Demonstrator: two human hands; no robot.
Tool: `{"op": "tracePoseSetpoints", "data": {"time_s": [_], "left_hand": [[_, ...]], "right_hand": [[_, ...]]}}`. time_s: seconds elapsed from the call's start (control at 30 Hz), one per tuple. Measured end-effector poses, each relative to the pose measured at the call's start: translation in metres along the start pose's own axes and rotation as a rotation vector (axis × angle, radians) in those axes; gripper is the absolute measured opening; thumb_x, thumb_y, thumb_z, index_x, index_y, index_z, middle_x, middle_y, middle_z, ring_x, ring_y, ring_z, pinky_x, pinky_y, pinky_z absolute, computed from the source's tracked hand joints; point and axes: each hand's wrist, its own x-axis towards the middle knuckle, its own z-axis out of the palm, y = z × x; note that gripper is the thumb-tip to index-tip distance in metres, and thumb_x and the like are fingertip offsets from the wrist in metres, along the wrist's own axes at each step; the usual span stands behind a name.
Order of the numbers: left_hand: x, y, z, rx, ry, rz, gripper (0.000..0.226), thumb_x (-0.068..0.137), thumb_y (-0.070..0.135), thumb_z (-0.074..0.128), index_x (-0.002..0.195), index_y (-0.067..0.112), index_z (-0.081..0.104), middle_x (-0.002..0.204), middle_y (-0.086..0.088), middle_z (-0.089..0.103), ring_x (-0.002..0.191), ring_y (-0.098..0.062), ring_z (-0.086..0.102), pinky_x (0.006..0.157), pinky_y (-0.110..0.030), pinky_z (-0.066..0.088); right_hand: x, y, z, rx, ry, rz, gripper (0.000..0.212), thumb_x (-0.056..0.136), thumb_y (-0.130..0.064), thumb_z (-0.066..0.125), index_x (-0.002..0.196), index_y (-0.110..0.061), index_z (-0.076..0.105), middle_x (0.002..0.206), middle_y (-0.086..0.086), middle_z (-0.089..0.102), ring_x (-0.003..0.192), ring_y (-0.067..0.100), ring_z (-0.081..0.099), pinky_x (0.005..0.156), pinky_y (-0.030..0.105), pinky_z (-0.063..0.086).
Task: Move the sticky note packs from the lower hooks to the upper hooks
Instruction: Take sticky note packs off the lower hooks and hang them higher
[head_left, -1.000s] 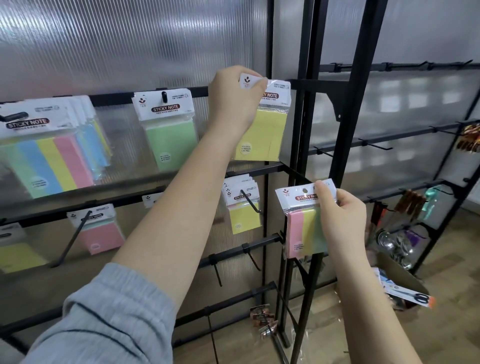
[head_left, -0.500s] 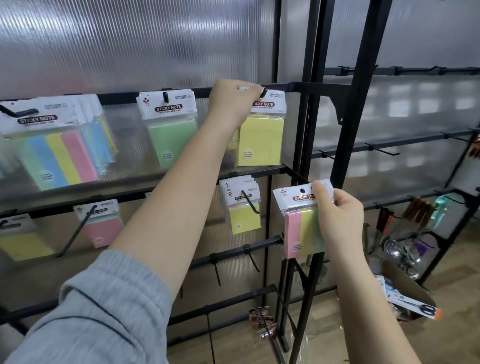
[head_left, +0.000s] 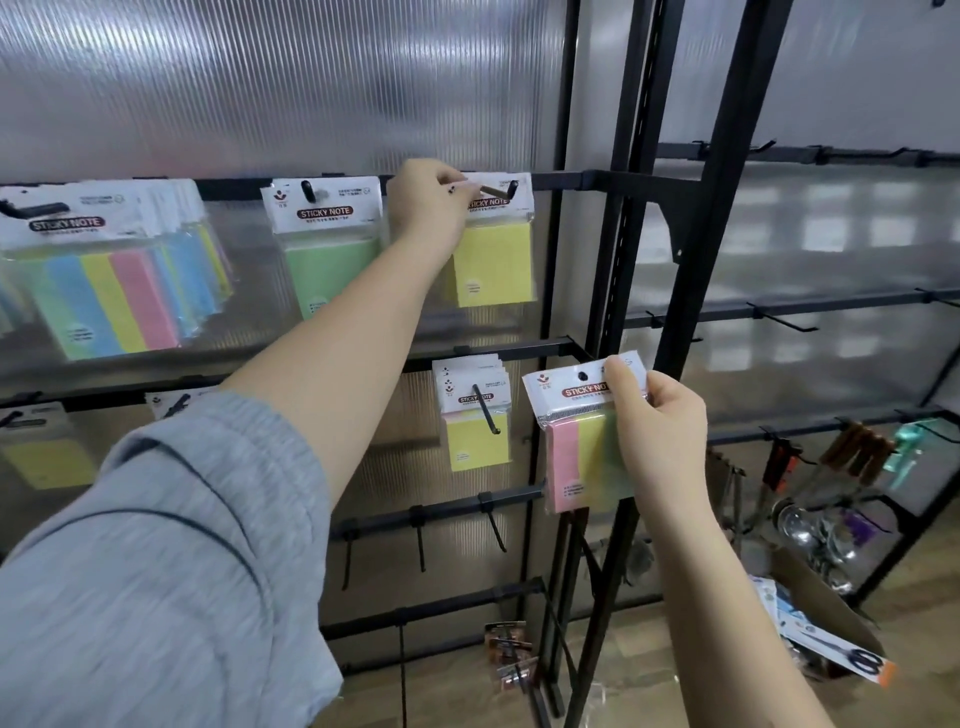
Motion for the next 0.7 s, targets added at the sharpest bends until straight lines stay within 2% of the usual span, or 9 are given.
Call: {"op": "tracePoseSetpoints", "data": {"time_s": [0.1,0.17,0.27,0.33,0.4,0.5,0.57,0.7], "left_hand": [[0.002,-0.004,0.001,0.050,0.018,-0.041,0.018,0.083,0.031,0.069,0.095,0.018,0.073,0.100,0.004,0.070,0.083,-0.008,0.055,0.065,-0.017,0.034],[0.000,-0.007,-0.001,0.072,0.043,-0.044,0.019,0.083,0.031,0.069,0.098,0.019,0.070,0.104,0.003,0.068,0.088,-0.012,0.057,0.069,-0.020,0.038],[-0.009,-0.007,-0.013,0.139,0.079,0.051,0.022,0.087,0.021,0.061,0.108,0.015,0.066,0.112,-0.002,0.064,0.101,-0.018,0.059,0.078,-0.024,0.042],[-0.020,-0.001,-0.027,0.158,0.103,0.159,0.020,0.089,0.018,0.056,0.107,0.015,0.066,0.110,0.001,0.063,0.099,-0.015,0.057,0.078,-0.022,0.041],[-0.033,0.006,-0.045,0.113,0.086,0.236,0.017,0.089,0.017,0.054,0.099,0.015,0.068,0.099,0.004,0.065,0.090,-0.011,0.057,0.075,-0.020,0.043],[-0.051,0.008,-0.079,0.044,0.102,0.311,0.016,0.089,0.017,0.055,0.093,0.016,0.070,0.090,0.008,0.064,0.085,-0.005,0.056,0.068,-0.009,0.041],[-0.059,0.001,-0.105,0.006,0.132,0.359,0.015,0.088,0.017,0.055,0.093,0.017,0.070,0.088,0.011,0.063,0.083,-0.002,0.057,0.071,-0.007,0.041],[-0.073,-0.030,-0.158,0.022,0.166,0.411,0.014,0.089,0.017,0.056,0.094,0.019,0.069,0.084,0.015,0.060,0.075,0.011,0.052,0.070,-0.001,0.039]], "right_hand": [[0.000,0.001,-0.003,0.012,-0.021,-0.013,0.047,0.095,-0.030,0.052,0.075,0.012,0.050,0.064,0.008,0.051,0.059,0.013,0.042,0.046,0.018,0.029],[0.000,0.001,-0.002,0.012,-0.029,-0.017,0.045,0.096,-0.030,0.051,0.076,0.011,0.053,0.064,0.007,0.054,0.057,0.008,0.043,0.045,0.014,0.029],[0.000,0.000,0.002,0.001,-0.047,-0.028,0.047,0.096,-0.031,0.048,0.082,0.014,0.053,0.069,0.010,0.053,0.063,0.014,0.041,0.052,0.023,0.030],[-0.001,-0.001,0.008,-0.009,-0.043,-0.040,0.048,0.096,-0.031,0.047,0.085,0.016,0.052,0.070,0.015,0.049,0.065,0.015,0.039,0.056,0.028,0.027],[-0.005,-0.002,0.016,-0.026,-0.044,-0.047,0.047,0.096,-0.031,0.047,0.085,0.015,0.052,0.071,0.024,0.049,0.062,0.011,0.039,0.054,0.028,0.027],[-0.014,-0.004,0.030,-0.033,-0.050,-0.050,0.044,0.097,-0.028,0.048,0.077,0.011,0.052,0.065,0.019,0.050,0.052,0.004,0.036,0.050,0.023,0.027],[-0.019,-0.004,0.041,-0.041,-0.054,-0.044,0.045,0.097,-0.029,0.047,0.082,0.014,0.052,0.071,0.023,0.049,0.056,0.006,0.037,0.050,0.021,0.027],[-0.035,-0.009,0.070,-0.049,-0.076,-0.040,0.044,0.096,-0.028,0.049,0.076,0.011,0.049,0.064,0.005,0.043,0.051,0.006,0.031,0.044,0.017,0.023]]}}
